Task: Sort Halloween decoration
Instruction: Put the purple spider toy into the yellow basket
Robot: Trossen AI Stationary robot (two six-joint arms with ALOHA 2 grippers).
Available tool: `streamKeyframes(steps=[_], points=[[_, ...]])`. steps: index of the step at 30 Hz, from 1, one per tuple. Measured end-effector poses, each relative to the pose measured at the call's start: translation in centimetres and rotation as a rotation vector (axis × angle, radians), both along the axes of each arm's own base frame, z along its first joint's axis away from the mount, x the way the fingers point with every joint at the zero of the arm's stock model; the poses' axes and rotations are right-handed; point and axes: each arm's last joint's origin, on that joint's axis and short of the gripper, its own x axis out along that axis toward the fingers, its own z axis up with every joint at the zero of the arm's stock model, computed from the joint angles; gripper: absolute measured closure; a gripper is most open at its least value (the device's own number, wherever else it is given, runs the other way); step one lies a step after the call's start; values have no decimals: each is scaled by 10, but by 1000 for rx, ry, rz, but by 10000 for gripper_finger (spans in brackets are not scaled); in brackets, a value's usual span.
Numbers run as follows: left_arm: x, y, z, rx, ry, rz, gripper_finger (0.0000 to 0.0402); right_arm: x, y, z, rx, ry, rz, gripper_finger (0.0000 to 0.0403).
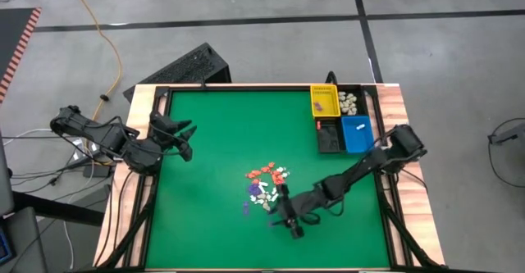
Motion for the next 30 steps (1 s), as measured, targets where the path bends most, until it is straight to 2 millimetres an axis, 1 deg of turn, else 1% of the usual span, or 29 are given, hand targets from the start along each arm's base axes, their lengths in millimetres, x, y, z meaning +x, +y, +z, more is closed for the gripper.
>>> streamKeyframes(steps=[3, 6, 8, 13, 15, 19, 20, 28, 30], points=[[1, 0, -1, -7, 2, -2, 287, 10, 11, -7, -118, 97, 72, 192], [2, -1, -2, -7, 10, -2, 287, 17, 17, -3, -169, 156, 139, 173], [3, -1, -2, -5, 15, -3, 287, 23, 17, 2, -185, 150, 156, 164], [6, -3, -4, -5, 29, -7, 287, 24, 14, 2, -243, 144, 198, 159], [7, -3, -5, -4, 35, -9, 287, 26, 14, -1, -223, 151, 227, 159], [8, -4, -5, -2, 37, -9, 287, 31, 12, -15, -176, 181, 282, 159], [8, -4, -5, -3, 37, -9, 287, 32, 11, -16, -165, 176, 292, 159], [7, -3, -5, -2, 39, -9, 287, 38, -4, -16, -180, 183, 298, 159], [7, -3, -6, -1, 41, -9, 287, 40, -9, -20, -181, 200, 288, 159]])
